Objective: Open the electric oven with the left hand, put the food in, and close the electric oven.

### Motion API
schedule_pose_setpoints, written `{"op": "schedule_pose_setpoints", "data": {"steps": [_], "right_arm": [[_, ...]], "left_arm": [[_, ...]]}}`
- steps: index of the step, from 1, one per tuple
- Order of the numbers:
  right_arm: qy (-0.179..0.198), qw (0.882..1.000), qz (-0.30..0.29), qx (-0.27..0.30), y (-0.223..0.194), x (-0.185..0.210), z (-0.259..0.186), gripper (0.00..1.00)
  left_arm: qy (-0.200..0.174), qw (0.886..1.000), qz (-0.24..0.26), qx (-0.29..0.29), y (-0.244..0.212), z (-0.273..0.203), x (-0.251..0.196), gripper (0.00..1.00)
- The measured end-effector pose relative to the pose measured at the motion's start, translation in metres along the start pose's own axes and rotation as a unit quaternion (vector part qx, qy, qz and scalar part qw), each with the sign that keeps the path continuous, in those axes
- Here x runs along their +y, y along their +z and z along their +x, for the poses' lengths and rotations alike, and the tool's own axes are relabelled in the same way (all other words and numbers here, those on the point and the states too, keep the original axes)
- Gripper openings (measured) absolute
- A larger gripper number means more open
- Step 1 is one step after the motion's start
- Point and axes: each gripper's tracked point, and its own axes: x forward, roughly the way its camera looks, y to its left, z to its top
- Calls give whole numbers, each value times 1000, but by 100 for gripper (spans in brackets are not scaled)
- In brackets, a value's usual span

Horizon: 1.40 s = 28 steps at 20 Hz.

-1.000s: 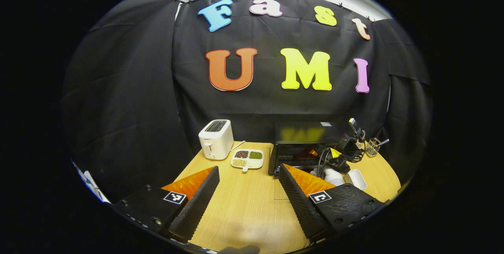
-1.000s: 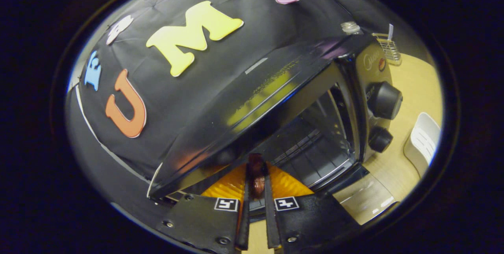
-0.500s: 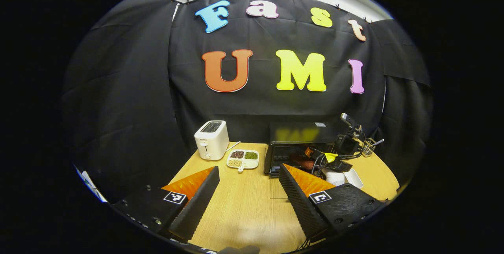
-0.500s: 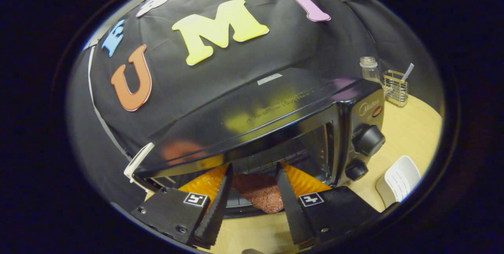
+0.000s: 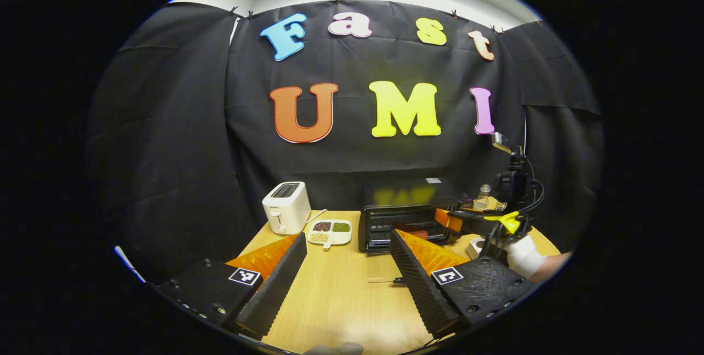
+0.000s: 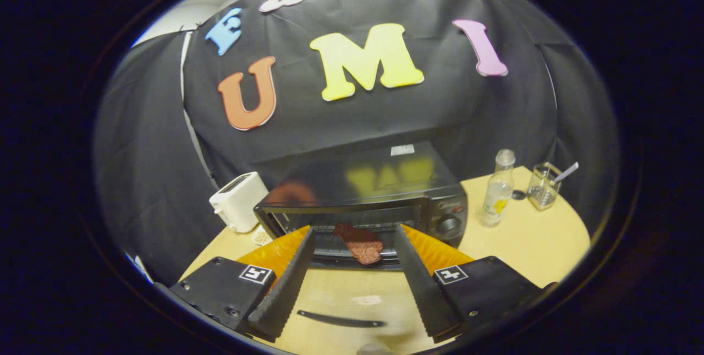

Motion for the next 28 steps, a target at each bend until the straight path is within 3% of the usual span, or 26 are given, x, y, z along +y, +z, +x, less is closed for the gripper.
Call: {"op": "schedule_pose_setpoints", "data": {"steps": [6, 9, 13, 19, 28], "right_arm": [[-12, 996, -72, -46, 53, -55, -116, 99], [-25, 995, -80, -52, 56, -100, -160, 100], [-27, 995, -87, -41, 40, -161, -205, 100], [-21, 996, -85, -5, 16, -229, -244, 100], [-94, 993, -67, 25, 13, -243, -253, 96]], "left_arm": [[-42, 999, 13, -4, -16, 7, -62, 97], [-53, 998, 16, 8, -30, 10, -97, 97], [-52, 996, -29, 62, -66, 5, -147, 97], [-11, 994, -3, 111, -126, 20, -183, 98], [-52, 983, 5, 174, -217, 92, -195, 98]]}}
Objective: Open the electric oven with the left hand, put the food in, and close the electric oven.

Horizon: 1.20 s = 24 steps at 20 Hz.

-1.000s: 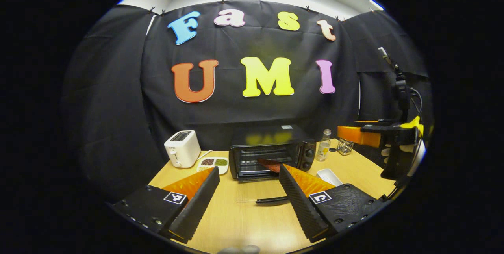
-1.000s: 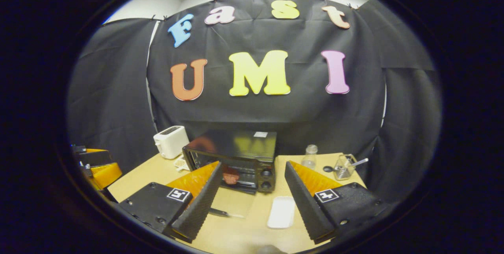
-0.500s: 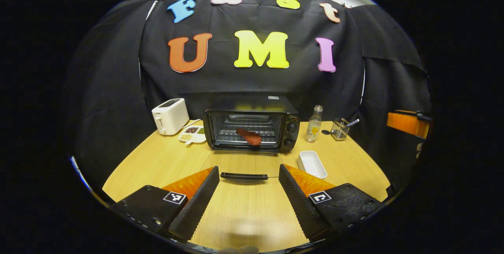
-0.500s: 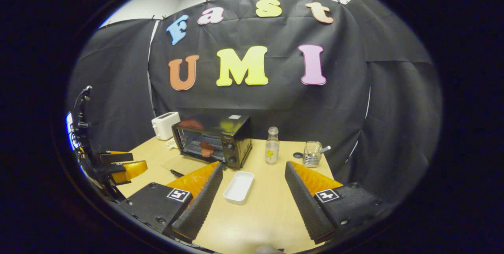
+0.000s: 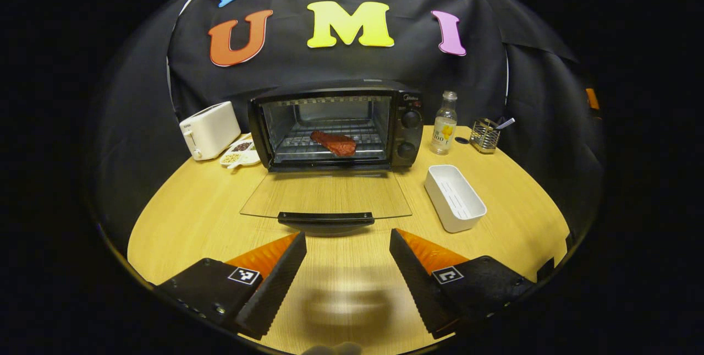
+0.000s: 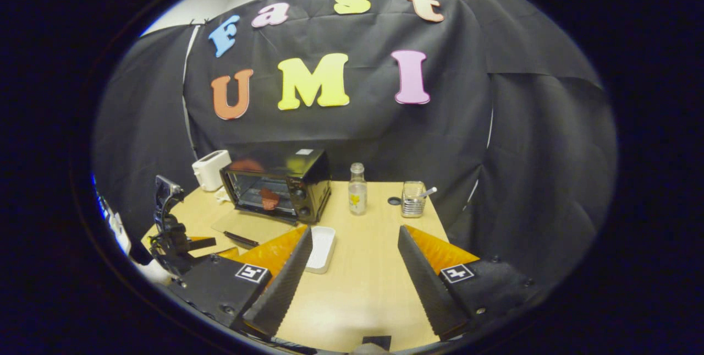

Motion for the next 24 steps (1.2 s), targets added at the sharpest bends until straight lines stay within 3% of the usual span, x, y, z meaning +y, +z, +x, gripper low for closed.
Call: {"op": "schedule_pose_setpoints", "data": {"steps": [8, 16, 17, 24], "right_arm": [[-72, 997, 7, 24, -6, 3, -12, 99], [-82, 996, -3, 34, -4, 16, -14, 99], [-83, 996, -4, 32, -2, 16, -14, 99], [-80, 996, 5, 26, 2, 18, -13, 100]], "left_arm": [[-2, 1000, 12, 28, -20, 68, 28, 98], [-3, 999, 6, 33, -22, 78, 36, 97], [-4, 1000, 8, 28, -18, 77, 36, 100], [-13, 1000, 4, 7, 5, 67, 40, 97]]}}
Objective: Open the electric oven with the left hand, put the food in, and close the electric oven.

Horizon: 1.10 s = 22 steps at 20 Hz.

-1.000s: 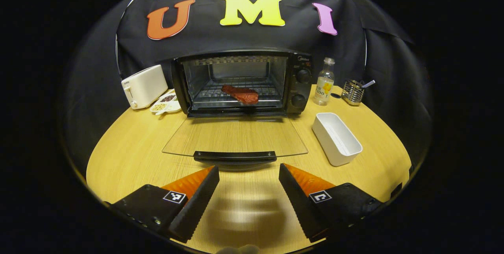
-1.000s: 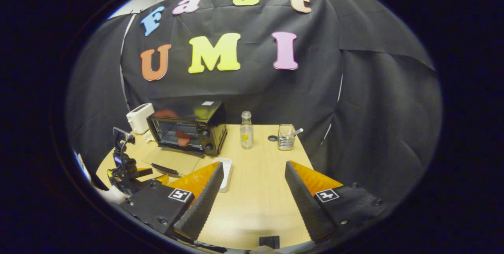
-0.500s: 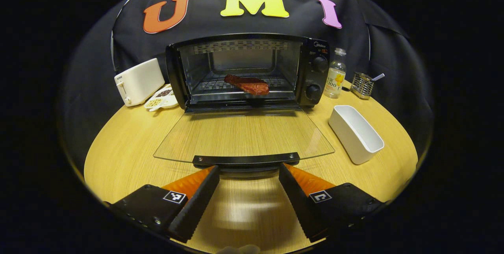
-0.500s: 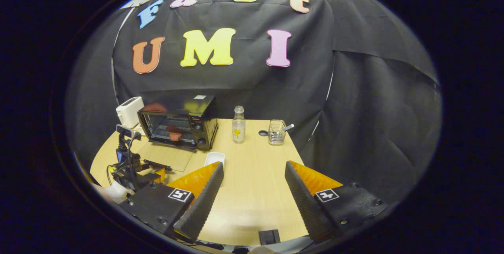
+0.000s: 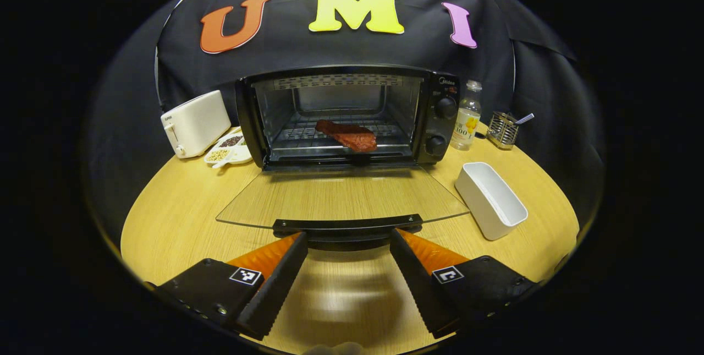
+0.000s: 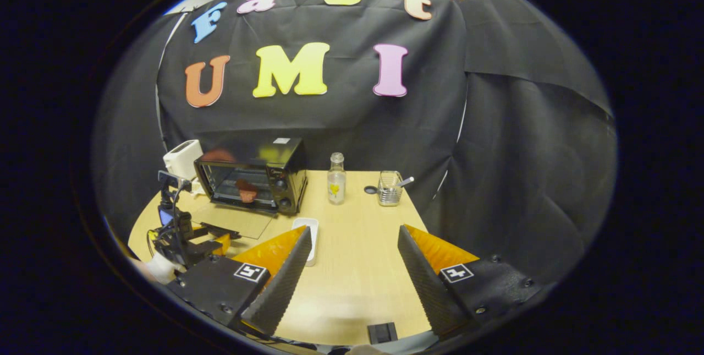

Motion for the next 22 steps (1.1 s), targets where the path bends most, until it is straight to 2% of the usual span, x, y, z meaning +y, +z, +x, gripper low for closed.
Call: {"op": "schedule_pose_setpoints", "data": {"steps": [4, 5, 6, 11, 22], "right_arm": [[-2, 1000, 2, -4, 1, -4, -4, 100], [-4, 1000, 3, -5, 2, -6, -5, 100], [-5, 1000, 5, -4, 1, -7, -6, 100], [-13, 1000, 17, -5, 2, -16, -5, 100], [-17, 999, 30, -8, 4, -20, -2, 100]], "left_arm": [[2, 1000, -12, -8, 15, -5, 2, 97], [4, 1000, -11, -13, 21, -6, 3, 100], [5, 1000, -8, -18, 27, -8, 4, 96], [4, 999, 6, -40, 55, -11, 6, 97], [5, 997, -1, -77, 117, -8, 8, 99]]}}
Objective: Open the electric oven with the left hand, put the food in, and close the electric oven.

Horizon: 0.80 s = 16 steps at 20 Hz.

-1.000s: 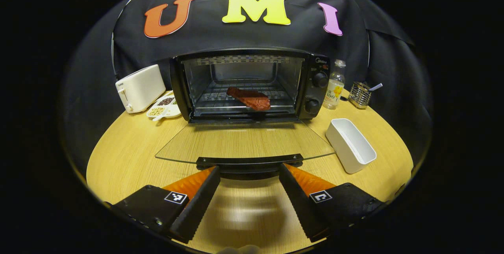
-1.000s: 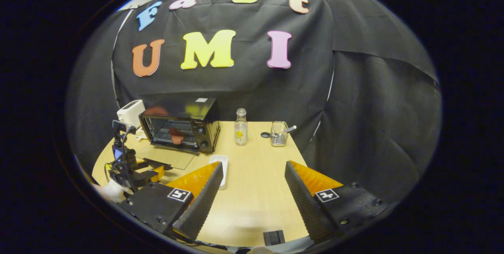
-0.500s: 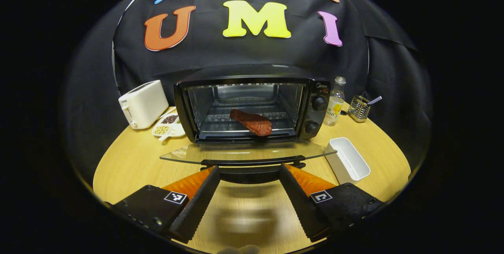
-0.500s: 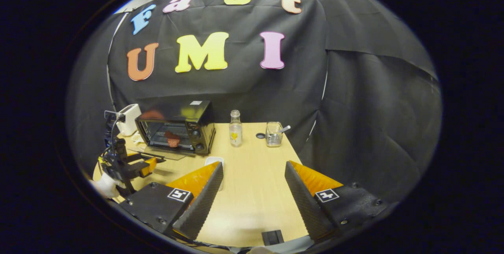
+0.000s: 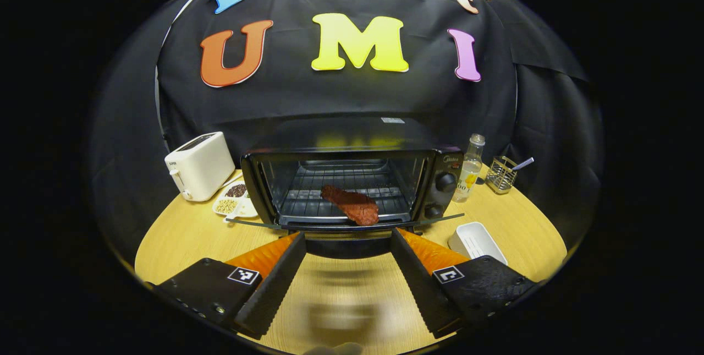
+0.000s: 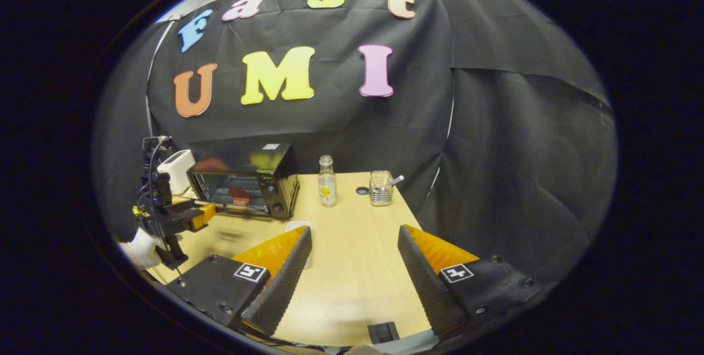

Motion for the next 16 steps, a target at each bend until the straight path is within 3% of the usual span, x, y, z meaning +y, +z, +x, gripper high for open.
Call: {"op": "schedule_pose_setpoints", "data": {"steps": [8, 12, 16], "right_arm": [[-3, 1000, 2, -3, 5, -2, 3, 100], [-9, 1000, 4, -7, 10, -8, 0, 100], [-19, 1000, 4, -9, 11, -18, -3, 100]], "left_arm": [[2, 999, 22, -30, 40, 27, 1, 99], [6, 1000, 7, 28, 10, 46, 6, 98], [0, 1000, 11, 7, 17, 40, 2, 98]]}}
